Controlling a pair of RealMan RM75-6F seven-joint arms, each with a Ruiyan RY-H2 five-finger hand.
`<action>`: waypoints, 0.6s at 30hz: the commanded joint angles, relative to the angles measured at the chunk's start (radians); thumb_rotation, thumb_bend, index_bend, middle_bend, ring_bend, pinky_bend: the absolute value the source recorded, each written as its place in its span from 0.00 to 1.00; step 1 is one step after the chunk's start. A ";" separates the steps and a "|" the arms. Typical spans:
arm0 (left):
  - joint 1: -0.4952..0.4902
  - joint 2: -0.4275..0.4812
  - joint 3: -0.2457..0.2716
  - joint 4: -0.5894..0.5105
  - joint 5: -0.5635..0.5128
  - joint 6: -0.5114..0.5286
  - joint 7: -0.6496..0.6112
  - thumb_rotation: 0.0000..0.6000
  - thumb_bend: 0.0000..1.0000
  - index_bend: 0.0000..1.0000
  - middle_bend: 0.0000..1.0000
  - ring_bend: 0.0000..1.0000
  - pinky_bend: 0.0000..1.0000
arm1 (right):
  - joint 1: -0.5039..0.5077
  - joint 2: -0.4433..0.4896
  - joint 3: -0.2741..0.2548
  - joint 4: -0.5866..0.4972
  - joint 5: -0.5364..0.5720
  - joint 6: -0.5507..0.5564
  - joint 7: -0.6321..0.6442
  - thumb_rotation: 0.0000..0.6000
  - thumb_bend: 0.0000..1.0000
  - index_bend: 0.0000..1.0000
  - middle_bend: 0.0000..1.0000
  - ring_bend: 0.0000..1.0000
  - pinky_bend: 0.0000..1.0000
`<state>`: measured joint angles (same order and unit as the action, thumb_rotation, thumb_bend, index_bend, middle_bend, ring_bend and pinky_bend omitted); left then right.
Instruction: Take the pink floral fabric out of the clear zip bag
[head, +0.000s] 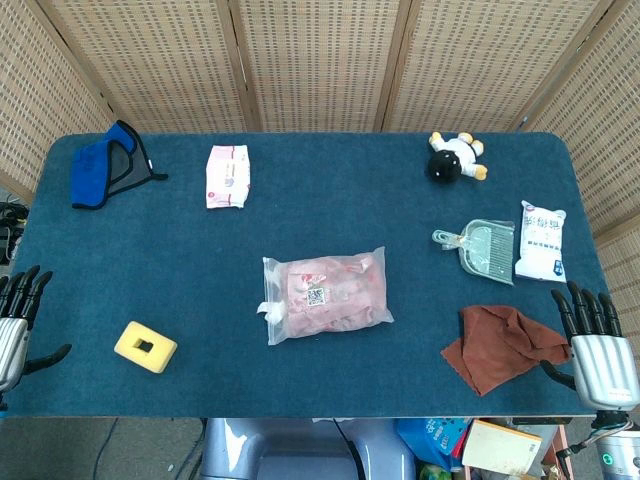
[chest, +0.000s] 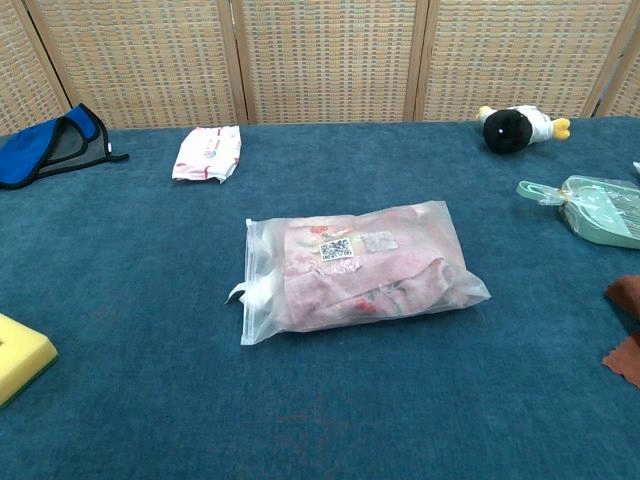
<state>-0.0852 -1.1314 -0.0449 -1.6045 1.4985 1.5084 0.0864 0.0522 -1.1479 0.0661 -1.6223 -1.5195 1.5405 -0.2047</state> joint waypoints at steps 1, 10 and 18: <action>-0.001 0.000 0.001 -0.001 -0.002 -0.004 0.002 1.00 0.11 0.00 0.00 0.00 0.00 | 0.001 0.001 0.000 0.000 0.002 -0.003 0.001 1.00 0.00 0.00 0.00 0.00 0.00; -0.003 0.002 -0.002 -0.003 -0.008 -0.009 0.000 1.00 0.11 0.00 0.00 0.00 0.00 | 0.006 0.000 -0.004 0.001 -0.003 -0.016 0.003 1.00 0.00 0.00 0.00 0.00 0.00; -0.001 0.007 -0.011 -0.004 -0.022 -0.005 -0.012 1.00 0.11 0.00 0.00 0.00 0.00 | 0.104 0.039 -0.007 -0.038 -0.067 -0.145 0.025 1.00 0.00 0.00 0.00 0.00 0.00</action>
<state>-0.0860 -1.1250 -0.0554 -1.6082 1.4773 1.5037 0.0752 0.1088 -1.1310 0.0574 -1.6364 -1.5573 1.4507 -0.1873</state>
